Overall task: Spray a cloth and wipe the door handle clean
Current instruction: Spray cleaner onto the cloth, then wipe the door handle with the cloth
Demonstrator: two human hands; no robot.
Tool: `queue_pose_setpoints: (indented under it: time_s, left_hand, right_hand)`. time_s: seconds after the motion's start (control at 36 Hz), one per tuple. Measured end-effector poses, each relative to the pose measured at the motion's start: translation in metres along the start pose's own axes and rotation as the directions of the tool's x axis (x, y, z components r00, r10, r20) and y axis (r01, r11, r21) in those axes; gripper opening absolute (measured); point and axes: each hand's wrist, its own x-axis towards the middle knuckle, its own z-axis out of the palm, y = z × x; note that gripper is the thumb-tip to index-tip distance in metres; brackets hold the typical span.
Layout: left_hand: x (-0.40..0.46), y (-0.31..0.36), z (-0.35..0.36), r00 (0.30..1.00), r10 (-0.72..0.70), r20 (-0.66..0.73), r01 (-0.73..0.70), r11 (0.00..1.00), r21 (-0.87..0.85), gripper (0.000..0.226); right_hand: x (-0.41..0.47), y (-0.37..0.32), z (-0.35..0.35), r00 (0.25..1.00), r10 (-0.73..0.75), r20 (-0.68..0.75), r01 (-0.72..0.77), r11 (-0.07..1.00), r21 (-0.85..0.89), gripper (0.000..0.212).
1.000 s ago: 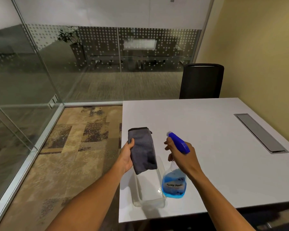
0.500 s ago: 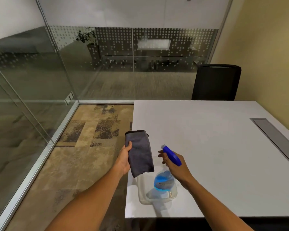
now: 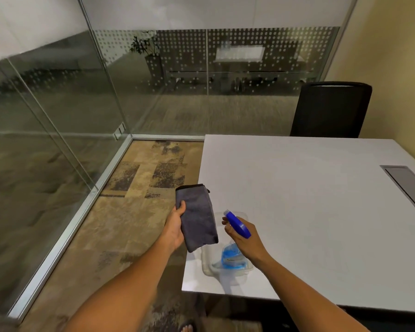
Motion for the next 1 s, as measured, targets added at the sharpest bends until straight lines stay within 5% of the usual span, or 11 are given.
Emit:
queue_pose_setpoints:
  time_s: [0.25,0.42,0.5,0.58,0.72,1.0]
  left_hand:
    - [-0.028,-0.007,0.001,0.998,0.038,-0.047,-0.039,0.999,-0.015,0.045]
    - [-0.044,-0.008,-0.007,0.996,0.045,-0.074,-0.047,0.999,-0.026,0.047]
    - [-0.049,-0.004,-0.017,0.995,0.034,-0.092,-0.037,0.999,-0.033,0.049]
    - [-0.054,0.000,-0.028,0.995,0.031,-0.094,-0.036,0.998,-0.056,0.047]
    - [-0.063,0.012,-0.050,0.995,0.045,-0.092,-0.052,0.996,-0.077,0.041]
    - [-0.101,0.046,-0.127,0.990,0.104,-0.095,-0.109,0.993,-0.051,0.036]
  right_hand:
    - [-0.004,0.011,-0.003,1.000,-0.024,-0.008,0.023,0.998,-0.060,0.063]
    - [-0.014,0.018,-0.002,0.989,0.011,-0.149,-0.029,0.993,-0.117,0.095]
    - [-0.036,0.025,0.000,0.928,-0.056,-0.368,-0.022,0.979,-0.203,0.090]
    - [-0.069,0.031,0.005,0.785,-0.320,-0.530,0.209,0.943,-0.260,0.078]
    - [-0.092,0.034,0.053,0.859,-0.480,-0.179,0.400,0.847,-0.351,0.075]
    - [-0.060,-0.038,0.174,0.906,-0.423,0.001,0.399,0.854,-0.333,0.042]
